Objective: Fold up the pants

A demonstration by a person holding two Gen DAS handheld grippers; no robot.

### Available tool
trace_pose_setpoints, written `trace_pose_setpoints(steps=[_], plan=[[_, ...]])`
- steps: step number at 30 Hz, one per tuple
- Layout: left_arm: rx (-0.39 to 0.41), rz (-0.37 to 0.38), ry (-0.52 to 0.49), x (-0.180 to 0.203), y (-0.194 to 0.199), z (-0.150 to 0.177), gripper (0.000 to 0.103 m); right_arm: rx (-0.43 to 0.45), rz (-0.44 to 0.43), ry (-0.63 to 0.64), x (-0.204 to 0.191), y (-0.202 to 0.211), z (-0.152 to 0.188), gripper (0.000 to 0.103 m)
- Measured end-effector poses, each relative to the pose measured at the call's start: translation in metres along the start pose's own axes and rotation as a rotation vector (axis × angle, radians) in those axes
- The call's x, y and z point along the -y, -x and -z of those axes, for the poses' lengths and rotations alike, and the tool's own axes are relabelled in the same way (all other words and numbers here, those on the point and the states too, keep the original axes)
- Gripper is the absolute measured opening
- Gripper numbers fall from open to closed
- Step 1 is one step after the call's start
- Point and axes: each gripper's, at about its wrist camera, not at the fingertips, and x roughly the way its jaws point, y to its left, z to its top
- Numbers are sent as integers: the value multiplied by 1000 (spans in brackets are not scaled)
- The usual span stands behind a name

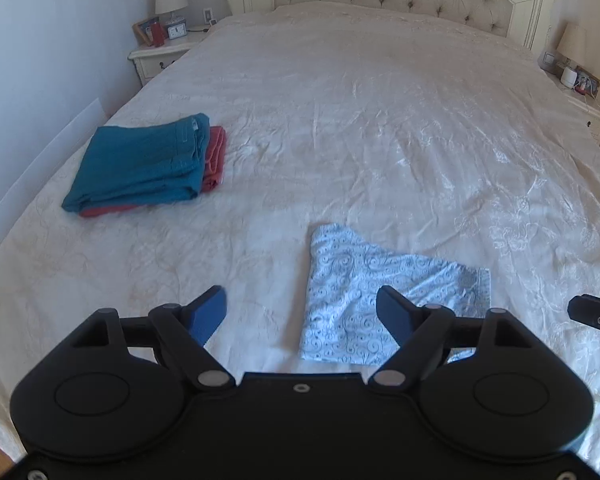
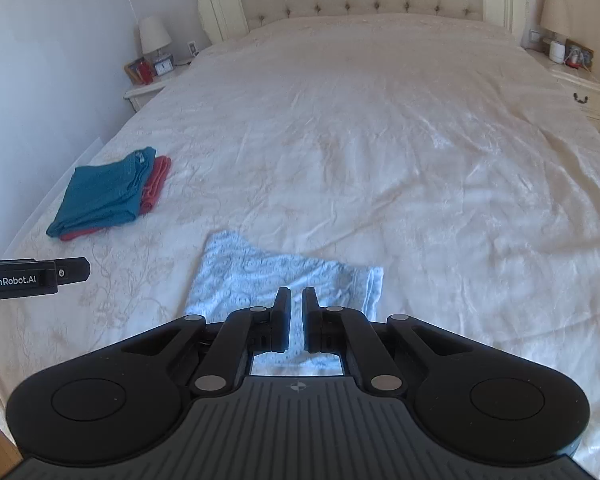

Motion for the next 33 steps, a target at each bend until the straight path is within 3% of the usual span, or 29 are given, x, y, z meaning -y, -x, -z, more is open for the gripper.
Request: trace_pose_setpoints(steps=[5,11,20,33], plan=[[-81,-51,54,9,-1,41,84,-78,-2,-8,-12,2,38,6],[-88,-119,24,12,8,60,83,-103,56,-66,-20,7,57,6],[-125,-22,-28,4,6,56,82,-68,115,-27,-44,13,54,6],[-132,-4,-19,-19,8,56,82,-101,209,-30,-70,11,55,6]])
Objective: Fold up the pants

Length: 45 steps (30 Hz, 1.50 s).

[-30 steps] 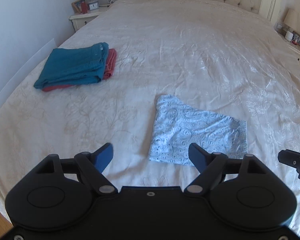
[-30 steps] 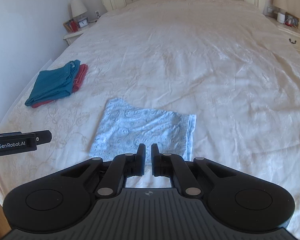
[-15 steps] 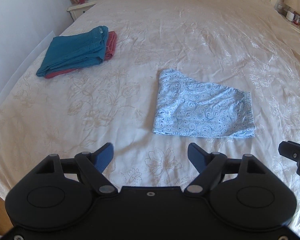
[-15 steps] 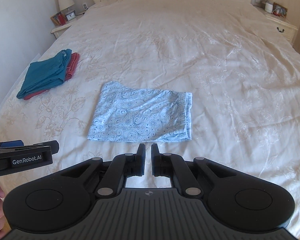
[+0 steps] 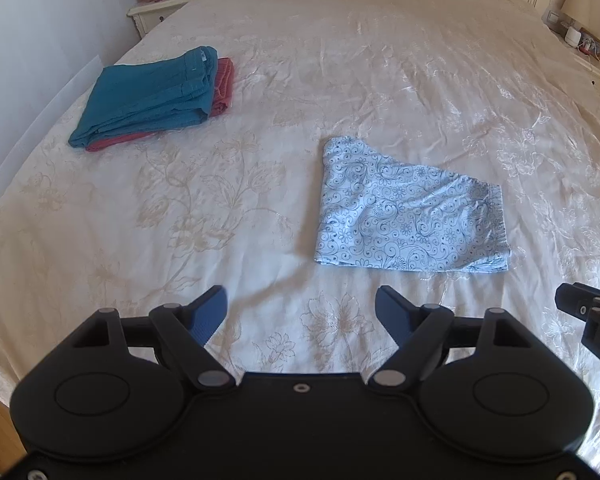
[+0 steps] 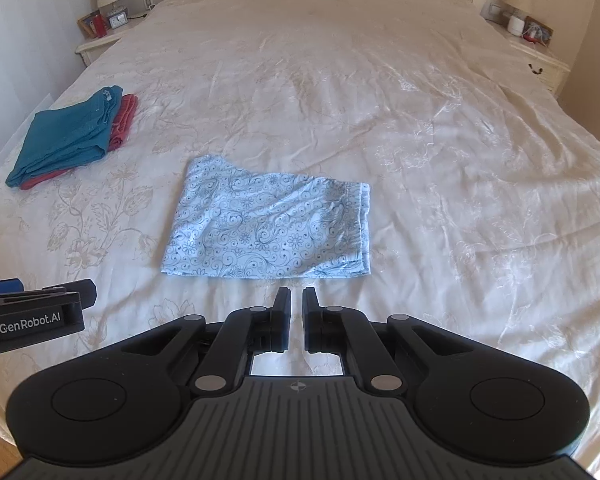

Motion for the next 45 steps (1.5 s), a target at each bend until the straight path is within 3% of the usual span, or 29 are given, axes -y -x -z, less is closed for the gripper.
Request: trace_pose_setpoints(steps=[14,16,45], plan=[[10,19,-53,5,7,6,82,33,31,-31,-4,13,0,7],[12,17,-59,6,8,7,82,39,31,-37,-4,14,0,21],[5,10,-71,12,11,11,82,37,13,-73,0,14,3,23]])
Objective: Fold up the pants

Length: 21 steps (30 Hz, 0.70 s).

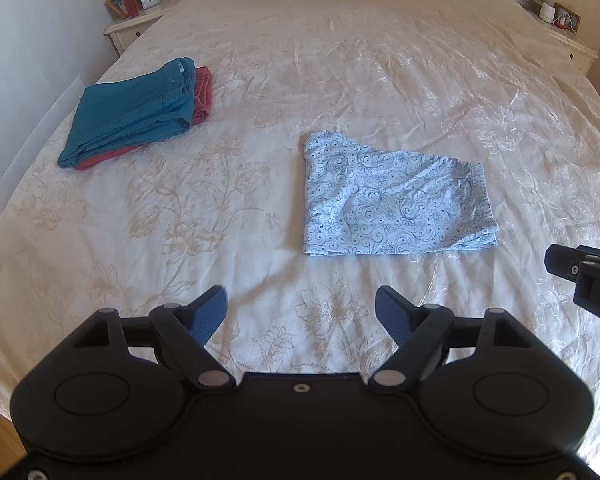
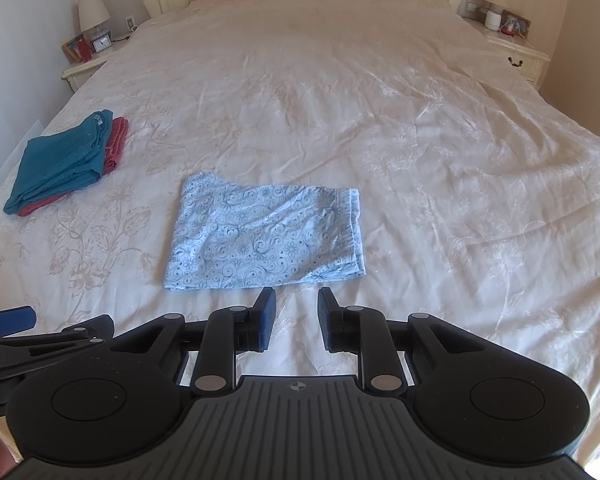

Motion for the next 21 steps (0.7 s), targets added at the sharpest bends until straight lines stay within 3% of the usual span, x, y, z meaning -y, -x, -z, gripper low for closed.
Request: trace_pose_setpoints(steps=[21], plan=[[-16,24,-35,1,-2,-1,82,-18,-2,-15,0,-2,4,23]])
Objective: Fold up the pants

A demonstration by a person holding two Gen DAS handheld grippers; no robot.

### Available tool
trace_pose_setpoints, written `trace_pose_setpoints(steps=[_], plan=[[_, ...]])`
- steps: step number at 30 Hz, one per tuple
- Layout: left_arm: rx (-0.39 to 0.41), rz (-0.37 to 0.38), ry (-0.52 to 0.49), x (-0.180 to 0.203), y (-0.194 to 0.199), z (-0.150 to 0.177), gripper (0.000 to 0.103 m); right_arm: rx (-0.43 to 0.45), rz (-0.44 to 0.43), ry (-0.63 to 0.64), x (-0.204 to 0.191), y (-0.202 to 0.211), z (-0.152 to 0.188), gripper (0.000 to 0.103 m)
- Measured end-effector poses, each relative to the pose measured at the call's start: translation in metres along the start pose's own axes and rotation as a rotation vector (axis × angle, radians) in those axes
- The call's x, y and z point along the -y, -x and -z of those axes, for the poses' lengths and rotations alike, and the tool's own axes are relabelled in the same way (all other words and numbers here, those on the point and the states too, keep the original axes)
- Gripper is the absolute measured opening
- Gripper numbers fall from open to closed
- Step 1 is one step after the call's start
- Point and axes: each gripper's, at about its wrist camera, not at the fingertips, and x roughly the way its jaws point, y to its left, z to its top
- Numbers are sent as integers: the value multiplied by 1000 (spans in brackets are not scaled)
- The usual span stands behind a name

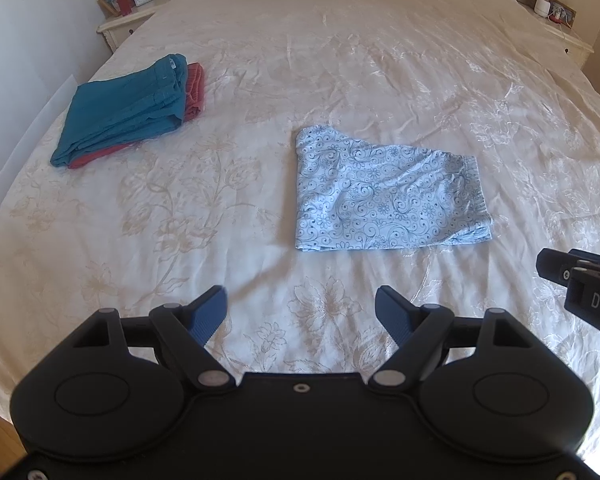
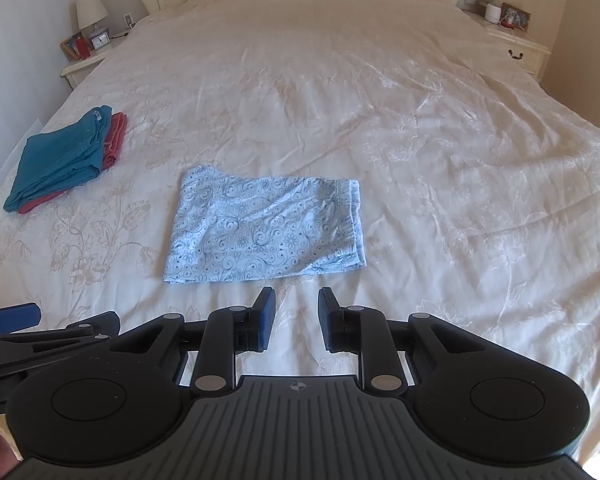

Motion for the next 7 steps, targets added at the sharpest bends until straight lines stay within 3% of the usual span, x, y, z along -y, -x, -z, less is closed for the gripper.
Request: trace_pose_setpoints(steps=[7], plan=[[-2,4,-3,-1,-1,0,82,-7,-2,-6,0,-1,1,23]])
